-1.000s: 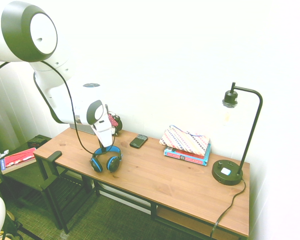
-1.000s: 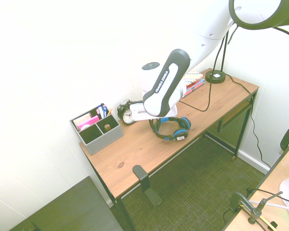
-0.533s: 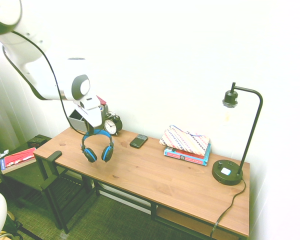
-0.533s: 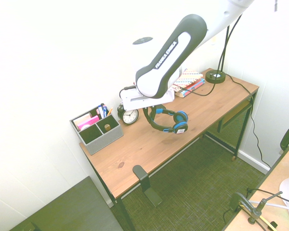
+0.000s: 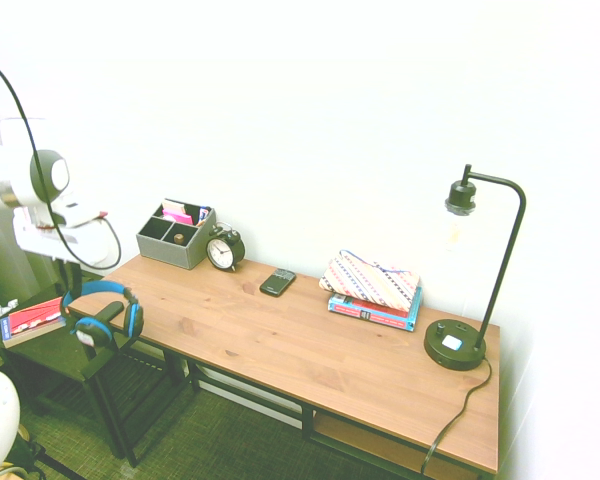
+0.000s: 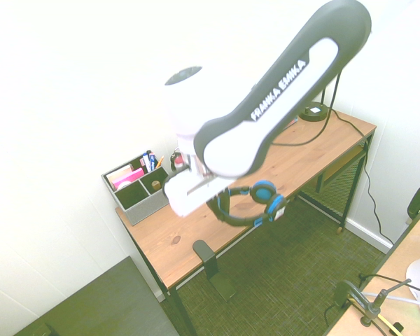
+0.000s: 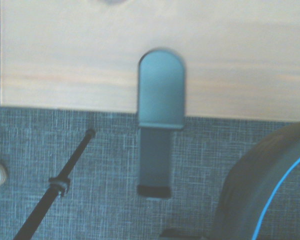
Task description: Hang the headphone
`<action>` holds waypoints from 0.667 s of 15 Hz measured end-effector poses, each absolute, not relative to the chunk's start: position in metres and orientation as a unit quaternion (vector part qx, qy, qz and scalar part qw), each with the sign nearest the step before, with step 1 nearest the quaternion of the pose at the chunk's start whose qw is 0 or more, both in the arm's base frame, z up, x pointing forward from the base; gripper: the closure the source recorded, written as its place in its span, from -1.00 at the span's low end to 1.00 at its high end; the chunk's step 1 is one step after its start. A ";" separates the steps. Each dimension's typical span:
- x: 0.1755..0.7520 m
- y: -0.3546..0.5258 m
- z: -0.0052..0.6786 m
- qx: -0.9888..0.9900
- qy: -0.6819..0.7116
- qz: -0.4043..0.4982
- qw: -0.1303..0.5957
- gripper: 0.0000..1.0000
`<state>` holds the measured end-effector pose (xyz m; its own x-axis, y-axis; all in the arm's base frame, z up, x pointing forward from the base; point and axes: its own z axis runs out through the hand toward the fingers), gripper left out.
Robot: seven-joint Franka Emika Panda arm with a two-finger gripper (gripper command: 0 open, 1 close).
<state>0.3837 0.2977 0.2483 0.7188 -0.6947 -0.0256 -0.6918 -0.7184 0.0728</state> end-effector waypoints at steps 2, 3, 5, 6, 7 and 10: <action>0.362 0.320 0.215 0.935 -0.353 -0.026 0.022 1.00; 0.353 0.329 0.200 0.939 -0.343 -0.020 0.017 1.00; 0.342 0.339 0.169 0.940 -0.340 -0.016 0.004 1.00; 0.342 0.339 0.153 0.940 -0.342 -0.016 0.004 1.00; 0.344 0.338 0.138 0.939 -0.344 -0.011 0.008 1.00; 0.350 0.343 0.102 0.940 -0.341 0.013 0.032 1.00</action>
<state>0.3495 0.3430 0.1023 0.7677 -0.6392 0.0463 -0.6408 -0.7660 0.0508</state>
